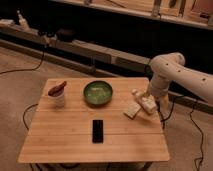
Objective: Move the arm in a circular motion
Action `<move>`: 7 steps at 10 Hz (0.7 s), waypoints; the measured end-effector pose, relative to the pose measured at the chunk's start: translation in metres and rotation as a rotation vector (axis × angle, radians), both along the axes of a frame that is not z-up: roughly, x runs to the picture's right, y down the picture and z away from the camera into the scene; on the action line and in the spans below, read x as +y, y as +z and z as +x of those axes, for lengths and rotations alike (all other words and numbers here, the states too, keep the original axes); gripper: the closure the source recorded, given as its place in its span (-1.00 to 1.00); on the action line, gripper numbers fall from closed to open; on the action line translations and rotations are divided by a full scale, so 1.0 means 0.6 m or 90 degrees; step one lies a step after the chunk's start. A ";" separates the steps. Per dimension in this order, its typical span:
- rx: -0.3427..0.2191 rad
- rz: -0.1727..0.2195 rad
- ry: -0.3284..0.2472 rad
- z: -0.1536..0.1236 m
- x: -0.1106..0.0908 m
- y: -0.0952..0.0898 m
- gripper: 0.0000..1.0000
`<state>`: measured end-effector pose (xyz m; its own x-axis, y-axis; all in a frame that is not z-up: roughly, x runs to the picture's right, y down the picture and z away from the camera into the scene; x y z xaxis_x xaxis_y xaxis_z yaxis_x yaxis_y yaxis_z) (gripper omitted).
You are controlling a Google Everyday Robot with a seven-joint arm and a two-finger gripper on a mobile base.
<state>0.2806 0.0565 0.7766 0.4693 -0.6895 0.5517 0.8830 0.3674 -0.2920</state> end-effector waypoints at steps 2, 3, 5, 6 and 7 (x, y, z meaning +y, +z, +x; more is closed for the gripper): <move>0.020 0.015 -0.021 0.005 -0.062 0.056 -0.60; 0.024 0.019 -0.034 -0.018 -0.089 0.075 -0.60; 0.014 0.041 -0.068 -0.094 -0.151 0.105 -0.60; 0.007 0.051 -0.084 -0.123 -0.169 0.108 -0.60; -0.019 0.066 -0.115 -0.186 -0.191 0.108 -0.60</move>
<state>0.1690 -0.0583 0.8413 0.3170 -0.8149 0.4852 0.9451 0.2288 -0.2331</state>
